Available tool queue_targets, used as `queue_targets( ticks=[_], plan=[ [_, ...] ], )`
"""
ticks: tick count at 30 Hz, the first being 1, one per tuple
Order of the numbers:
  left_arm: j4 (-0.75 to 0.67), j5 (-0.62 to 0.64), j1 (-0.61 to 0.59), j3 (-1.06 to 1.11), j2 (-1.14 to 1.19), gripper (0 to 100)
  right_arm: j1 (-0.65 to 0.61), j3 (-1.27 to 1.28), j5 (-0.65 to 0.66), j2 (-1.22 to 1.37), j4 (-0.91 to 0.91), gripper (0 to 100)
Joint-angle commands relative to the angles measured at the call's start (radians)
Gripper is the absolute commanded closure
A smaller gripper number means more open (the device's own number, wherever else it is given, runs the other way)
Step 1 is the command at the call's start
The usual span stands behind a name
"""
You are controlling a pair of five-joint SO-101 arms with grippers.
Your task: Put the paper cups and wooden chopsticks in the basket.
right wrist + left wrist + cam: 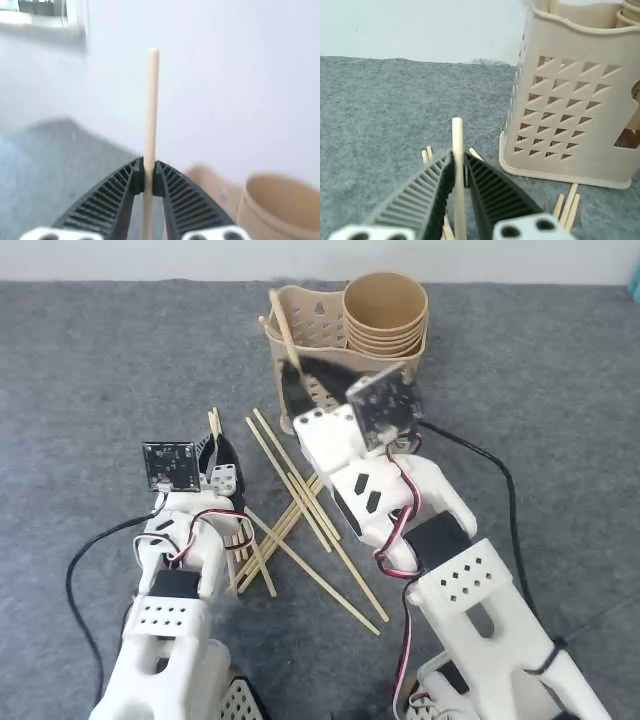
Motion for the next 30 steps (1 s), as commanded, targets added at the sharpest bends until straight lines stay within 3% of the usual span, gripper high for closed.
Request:
queue_targets(
  ticks=[1, 17, 25, 30],
  plan=[
    [-0.037, -0.011, -0.008, -0.007, -0.032, 99, 0.015, -0.057, -0.005, 0.079, -0.268, 99.1],
    [-0.037, -0.012, -0.009, -0.005, -0.032, 99, 0.205, -0.888, -0.012, 0.811, -0.343, 99.1],
    [-0.037, -0.012, -0.009, -0.005, -0.032, 99, 0.257, -0.941, -0.068, 0.955, -0.303, 98.7],
    [-0.037, -0.012, -0.009, -0.007, -0.032, 99, 0.271, -0.922, -0.198, 0.86, -0.064, 88.7]
  ],
)
